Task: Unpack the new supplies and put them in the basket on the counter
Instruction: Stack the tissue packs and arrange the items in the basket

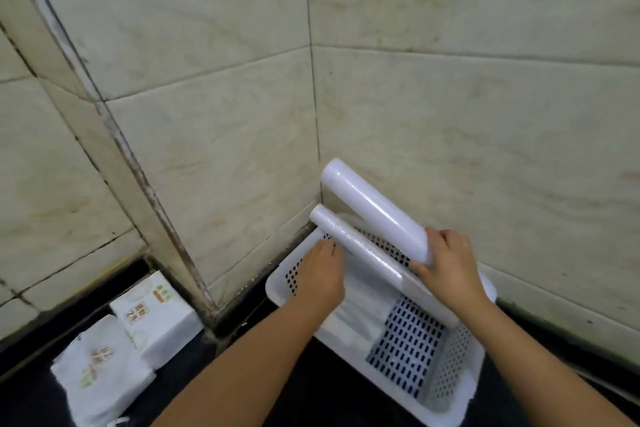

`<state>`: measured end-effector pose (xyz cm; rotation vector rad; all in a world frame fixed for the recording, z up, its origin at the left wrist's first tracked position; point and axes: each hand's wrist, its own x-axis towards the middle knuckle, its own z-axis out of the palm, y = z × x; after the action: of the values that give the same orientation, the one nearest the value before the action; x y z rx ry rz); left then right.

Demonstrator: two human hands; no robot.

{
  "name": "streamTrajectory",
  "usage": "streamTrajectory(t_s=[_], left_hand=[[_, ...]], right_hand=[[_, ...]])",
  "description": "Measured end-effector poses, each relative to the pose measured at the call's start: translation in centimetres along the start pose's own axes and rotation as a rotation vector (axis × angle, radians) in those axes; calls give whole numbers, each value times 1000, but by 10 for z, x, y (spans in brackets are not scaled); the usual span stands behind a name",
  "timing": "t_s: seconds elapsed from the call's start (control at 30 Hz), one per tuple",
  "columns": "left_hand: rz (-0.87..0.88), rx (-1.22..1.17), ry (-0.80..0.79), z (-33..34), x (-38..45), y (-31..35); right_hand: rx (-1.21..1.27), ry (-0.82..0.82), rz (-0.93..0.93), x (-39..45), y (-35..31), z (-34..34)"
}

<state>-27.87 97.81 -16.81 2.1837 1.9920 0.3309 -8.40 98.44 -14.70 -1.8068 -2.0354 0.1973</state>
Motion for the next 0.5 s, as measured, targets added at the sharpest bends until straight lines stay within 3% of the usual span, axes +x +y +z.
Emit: streamTrajectory(t_s=[0.23,0.43,0.5], left_hand=[[66,294,45,18,62,1],[196,251,23,14,54,-25],[259,259,107,7,46,-25]], right_hand=[[-18,-102,-17,23,16,29],[-61,-109,-34,23,14,50],[-137,-108,0,16,12,52]])
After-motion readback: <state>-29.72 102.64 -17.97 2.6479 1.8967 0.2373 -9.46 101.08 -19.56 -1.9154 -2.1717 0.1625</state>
